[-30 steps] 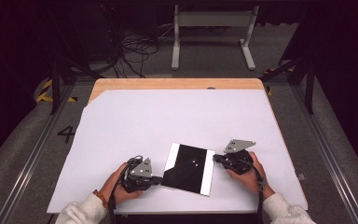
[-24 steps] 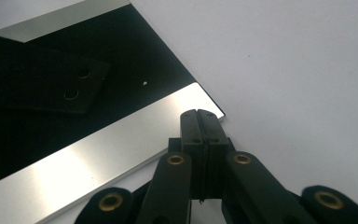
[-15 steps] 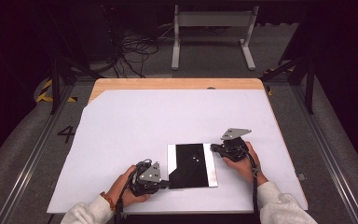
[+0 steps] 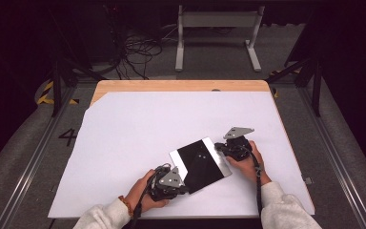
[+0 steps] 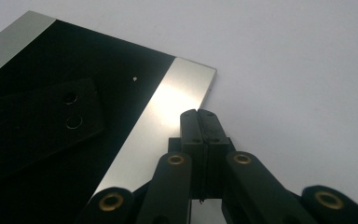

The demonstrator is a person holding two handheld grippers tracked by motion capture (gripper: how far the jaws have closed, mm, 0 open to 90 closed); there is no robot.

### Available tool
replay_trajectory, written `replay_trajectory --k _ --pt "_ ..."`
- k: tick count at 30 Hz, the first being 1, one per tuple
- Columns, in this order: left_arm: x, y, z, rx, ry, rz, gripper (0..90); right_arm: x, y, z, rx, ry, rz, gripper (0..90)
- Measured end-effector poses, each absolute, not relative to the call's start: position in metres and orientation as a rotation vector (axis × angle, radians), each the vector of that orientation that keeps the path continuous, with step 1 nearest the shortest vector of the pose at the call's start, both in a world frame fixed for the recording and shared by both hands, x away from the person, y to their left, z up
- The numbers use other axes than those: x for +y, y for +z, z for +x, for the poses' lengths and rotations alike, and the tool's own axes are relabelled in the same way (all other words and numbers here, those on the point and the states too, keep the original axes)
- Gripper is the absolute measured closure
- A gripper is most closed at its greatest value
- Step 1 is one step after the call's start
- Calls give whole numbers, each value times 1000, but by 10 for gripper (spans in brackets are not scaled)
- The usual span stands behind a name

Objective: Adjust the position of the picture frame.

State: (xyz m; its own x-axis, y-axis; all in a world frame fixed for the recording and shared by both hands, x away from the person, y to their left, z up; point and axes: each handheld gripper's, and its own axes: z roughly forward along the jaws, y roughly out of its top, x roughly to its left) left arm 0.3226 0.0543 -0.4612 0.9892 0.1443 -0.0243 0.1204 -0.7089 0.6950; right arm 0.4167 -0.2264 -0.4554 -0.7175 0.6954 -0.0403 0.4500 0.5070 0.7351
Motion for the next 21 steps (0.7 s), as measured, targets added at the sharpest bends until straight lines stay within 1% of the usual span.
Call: replay_trajectory --k 3,8,13,16,19,21 --pt "45 -460 323 172 56 2379 900 -231 -454 415 2427 1031 966 900" --pt "42 -460 323 172 55 2373 900 -237 -453 407 2430 1008 954 900" --pt "48 -461 328 176 -2 2332 899 -245 -450 389 2436 977 902 900" --pt "56 -455 332 183 27 2314 900 -250 -445 375 2433 1013 878 900" --pt "66 -449 339 203 87 2313 900 -253 -443 362 2439 1036 862 900" --pt "76 -447 349 252 124 2301 900 -255 -443 355 2441 1054 857 900"
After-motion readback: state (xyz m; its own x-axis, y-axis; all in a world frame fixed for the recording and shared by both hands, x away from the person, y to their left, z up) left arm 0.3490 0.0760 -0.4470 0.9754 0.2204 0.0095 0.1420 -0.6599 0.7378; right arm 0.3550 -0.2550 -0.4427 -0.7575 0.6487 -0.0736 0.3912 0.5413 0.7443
